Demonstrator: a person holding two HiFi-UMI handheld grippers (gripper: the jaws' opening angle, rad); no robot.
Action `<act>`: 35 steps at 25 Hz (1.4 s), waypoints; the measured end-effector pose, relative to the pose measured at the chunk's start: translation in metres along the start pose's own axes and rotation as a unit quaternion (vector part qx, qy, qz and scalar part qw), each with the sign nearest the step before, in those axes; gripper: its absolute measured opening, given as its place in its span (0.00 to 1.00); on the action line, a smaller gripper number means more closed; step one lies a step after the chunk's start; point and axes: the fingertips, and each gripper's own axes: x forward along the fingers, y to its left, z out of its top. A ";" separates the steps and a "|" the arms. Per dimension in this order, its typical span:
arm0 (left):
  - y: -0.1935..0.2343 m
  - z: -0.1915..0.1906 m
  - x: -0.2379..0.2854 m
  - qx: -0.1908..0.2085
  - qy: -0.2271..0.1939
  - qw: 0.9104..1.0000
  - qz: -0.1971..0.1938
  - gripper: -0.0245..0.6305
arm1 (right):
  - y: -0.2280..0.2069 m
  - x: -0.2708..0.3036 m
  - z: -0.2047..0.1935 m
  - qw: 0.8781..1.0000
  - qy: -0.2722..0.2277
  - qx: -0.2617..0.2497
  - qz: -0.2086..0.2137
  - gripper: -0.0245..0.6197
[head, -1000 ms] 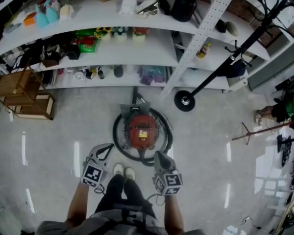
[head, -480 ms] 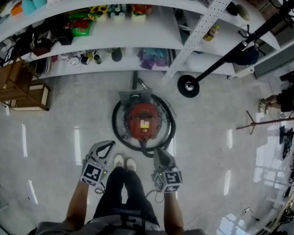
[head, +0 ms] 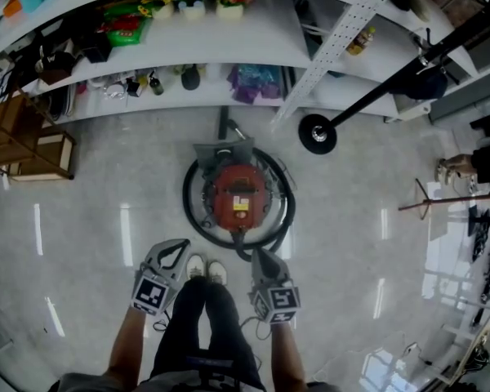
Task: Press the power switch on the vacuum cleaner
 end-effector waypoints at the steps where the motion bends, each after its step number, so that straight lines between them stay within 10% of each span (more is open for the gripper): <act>1: 0.000 -0.006 0.003 -0.001 0.002 1.000 0.000 0.05 | -0.001 0.003 -0.005 1.000 0.002 0.001 0.000 0.06; 35: -0.008 -0.113 0.060 -0.004 0.003 1.000 -0.011 0.05 | -0.055 0.151 -0.133 0.999 0.033 -0.028 0.011 0.06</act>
